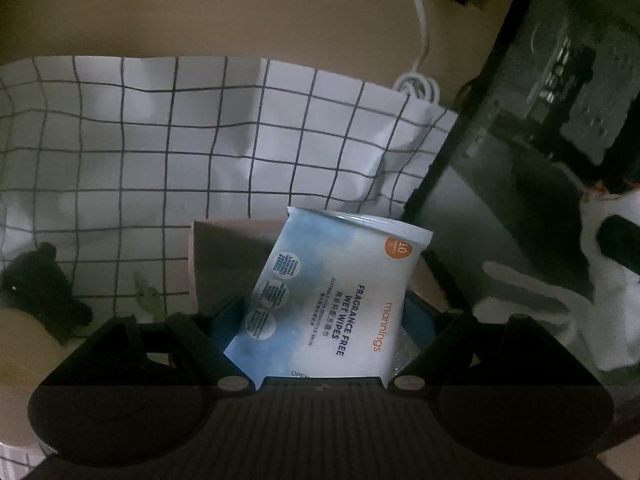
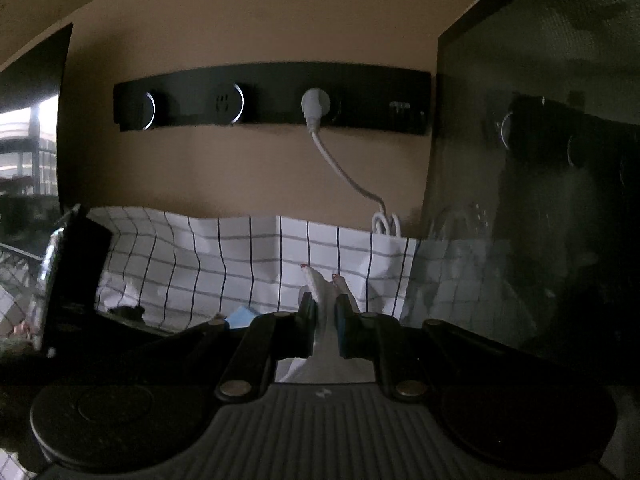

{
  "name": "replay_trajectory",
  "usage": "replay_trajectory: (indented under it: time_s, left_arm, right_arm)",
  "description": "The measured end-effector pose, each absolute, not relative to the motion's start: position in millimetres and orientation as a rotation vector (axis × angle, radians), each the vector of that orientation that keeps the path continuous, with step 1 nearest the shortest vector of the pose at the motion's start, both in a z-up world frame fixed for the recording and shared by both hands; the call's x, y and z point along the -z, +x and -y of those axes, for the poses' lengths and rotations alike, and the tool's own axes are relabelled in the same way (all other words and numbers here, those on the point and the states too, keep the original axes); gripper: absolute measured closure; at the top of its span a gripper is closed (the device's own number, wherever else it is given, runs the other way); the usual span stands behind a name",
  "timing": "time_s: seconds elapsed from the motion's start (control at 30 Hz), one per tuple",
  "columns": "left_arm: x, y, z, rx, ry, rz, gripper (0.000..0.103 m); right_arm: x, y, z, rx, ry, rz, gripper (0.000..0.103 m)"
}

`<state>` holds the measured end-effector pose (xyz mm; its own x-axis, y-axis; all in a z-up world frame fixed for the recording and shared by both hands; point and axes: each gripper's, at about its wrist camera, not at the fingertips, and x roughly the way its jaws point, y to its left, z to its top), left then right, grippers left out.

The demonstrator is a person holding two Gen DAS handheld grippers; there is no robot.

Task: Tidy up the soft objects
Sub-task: 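Carry the wipes pack over the pink box with the left tool, then open the left tool to drop the wipes pack into the pink box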

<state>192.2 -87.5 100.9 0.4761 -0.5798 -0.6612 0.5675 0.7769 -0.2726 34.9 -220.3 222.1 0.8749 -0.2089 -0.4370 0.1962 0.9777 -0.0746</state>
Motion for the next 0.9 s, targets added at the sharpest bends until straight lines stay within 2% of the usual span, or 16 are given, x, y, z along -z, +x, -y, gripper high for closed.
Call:
replay_trajectory:
  time_s: [0.1,0.2,0.27,0.33,0.6,0.9]
  left_arm:
    - [-87,192,95,0.718,0.012,-0.814,0.015]
    - [-67,199,103,0.754,0.056,-0.892,0.015]
    - [-66,188,108,0.731,0.176,-0.798,0.017]
    - [-66,185,106,0.743,0.189,-0.785,0.017]
    - [-106,179,63,0.752,0.049,-0.662,0.019]
    - [-127,145,-13,0.793,-0.018,-0.713,0.019]
  right_arm:
    - [-214,31,223,0.209,-0.026,-0.488,0.092]
    - [-205,28,226,0.205,-0.013,-0.514,0.092]
    - [-200,27,227,0.202,-0.010,-0.528,0.092]
    - [-195,28,228,0.200,-0.010,-0.542,0.092]
    - [-179,47,231,0.201,0.002,-0.571,0.092]
    - [-164,103,229,0.250,0.063,-0.508,0.092]
